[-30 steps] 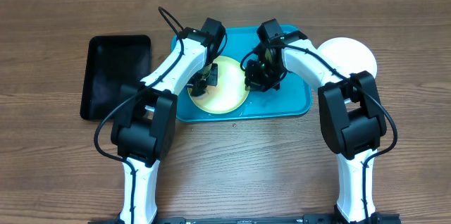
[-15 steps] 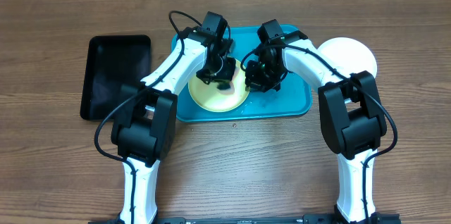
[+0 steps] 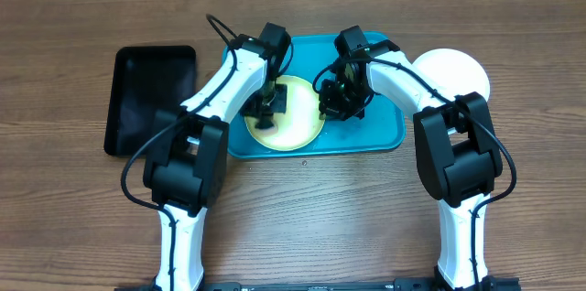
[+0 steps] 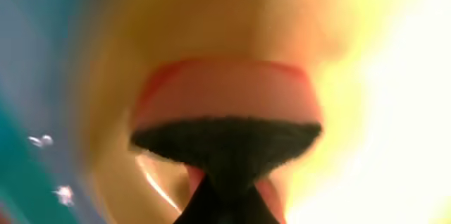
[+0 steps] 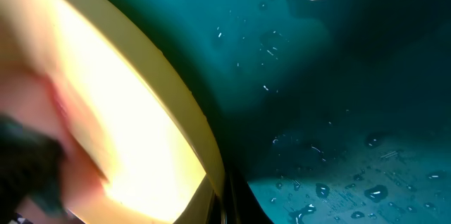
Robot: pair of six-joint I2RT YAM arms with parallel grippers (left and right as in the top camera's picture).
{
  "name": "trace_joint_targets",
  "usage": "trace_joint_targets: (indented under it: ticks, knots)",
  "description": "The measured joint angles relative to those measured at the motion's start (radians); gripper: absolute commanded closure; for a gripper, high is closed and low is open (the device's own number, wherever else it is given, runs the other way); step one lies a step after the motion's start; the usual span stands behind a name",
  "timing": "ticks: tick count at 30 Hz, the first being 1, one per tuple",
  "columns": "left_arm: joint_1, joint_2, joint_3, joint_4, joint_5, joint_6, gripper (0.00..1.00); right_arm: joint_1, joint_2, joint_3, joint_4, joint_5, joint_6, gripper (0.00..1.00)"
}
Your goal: Clean dirty plates on tray and stack at the side
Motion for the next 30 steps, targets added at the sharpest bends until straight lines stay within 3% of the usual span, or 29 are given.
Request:
trace_joint_targets:
  ticks: [3,7,10,13,17,22,30]
  knots:
    - [0.002,0.000,0.000,-0.025,0.174,0.101,0.96,0.000,0.000,0.000,-0.001,-0.003,0.000,0.96]
    - [0.002,0.000,-0.001,0.072,0.302,0.148,0.96,0.000,0.000,0.000,-0.003,-0.006,0.000,0.96]
    - [0.002,0.000,-0.002,0.195,0.292,0.118,0.96,0.000,0.000,0.000,-0.006,-0.006,0.002,0.96]
    - [0.010,0.000,-0.002,0.238,0.188,0.048,0.96,0.000,0.000,0.000,-0.010,-0.006,0.004,0.96]
    - [0.031,0.003,0.047,0.075,-0.029,-0.057,0.96,0.000,0.000,0.000,-0.019,-0.006,0.005,0.96]
    - [0.079,0.022,0.213,-0.181,-0.197,-0.109,0.96,0.000,0.000,0.000,-0.021,-0.007,0.003,0.96]
    - [0.102,0.024,0.625,-0.433,-0.258,-0.115,0.96,-0.001,-0.003,0.021,-0.079,0.032,-0.008,0.96]
